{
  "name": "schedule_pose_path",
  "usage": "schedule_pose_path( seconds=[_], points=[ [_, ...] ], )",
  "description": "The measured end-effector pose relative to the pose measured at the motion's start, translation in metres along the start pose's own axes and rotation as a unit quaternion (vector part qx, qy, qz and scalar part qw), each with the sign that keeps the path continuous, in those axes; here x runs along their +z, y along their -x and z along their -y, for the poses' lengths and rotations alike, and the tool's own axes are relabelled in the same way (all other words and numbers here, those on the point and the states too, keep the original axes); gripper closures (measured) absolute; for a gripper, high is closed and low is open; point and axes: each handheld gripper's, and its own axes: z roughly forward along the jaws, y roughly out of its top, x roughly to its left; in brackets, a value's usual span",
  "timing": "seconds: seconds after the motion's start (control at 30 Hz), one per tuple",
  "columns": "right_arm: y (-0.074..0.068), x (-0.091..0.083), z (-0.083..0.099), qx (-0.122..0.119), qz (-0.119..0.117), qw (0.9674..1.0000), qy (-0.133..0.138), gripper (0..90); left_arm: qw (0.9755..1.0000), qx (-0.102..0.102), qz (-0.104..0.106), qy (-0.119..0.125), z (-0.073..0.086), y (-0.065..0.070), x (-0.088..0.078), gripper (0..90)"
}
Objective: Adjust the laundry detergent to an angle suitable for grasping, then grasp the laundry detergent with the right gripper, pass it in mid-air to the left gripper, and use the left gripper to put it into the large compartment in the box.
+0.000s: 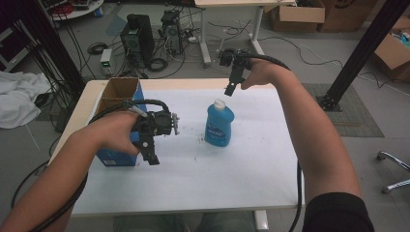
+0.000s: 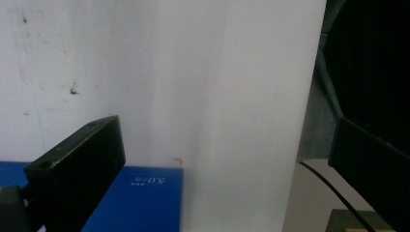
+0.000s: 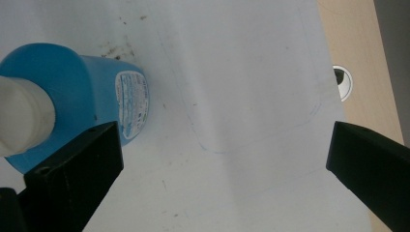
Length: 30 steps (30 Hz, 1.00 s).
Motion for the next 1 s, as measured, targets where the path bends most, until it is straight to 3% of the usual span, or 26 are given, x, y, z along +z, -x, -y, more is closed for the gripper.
schedule_pose_path(
  seconds=[0.47, 0.63, 1.0],
  points=[
    [-0.001, 0.000, 0.001, 0.002, 0.003, 1.0000, -0.002, 0.0, 1.0000, 0.005, -0.006, -0.002, -0.002, 0.004, -0.008, 0.1],
    [-0.002, 0.002, -0.002, 0.004, 0.002, 1.0000, -0.007, 0.0, 0.9998, -0.010, -0.014, -0.003, 0.000, 0.000, -0.013, 0.1],
    [0.000, -0.001, -0.003, 0.005, 0.003, 1.0000, -0.004, 0.0, 0.9999, -0.009, -0.010, 0.006, 0.006, 0.000, -0.013, 0.1]
  ],
)
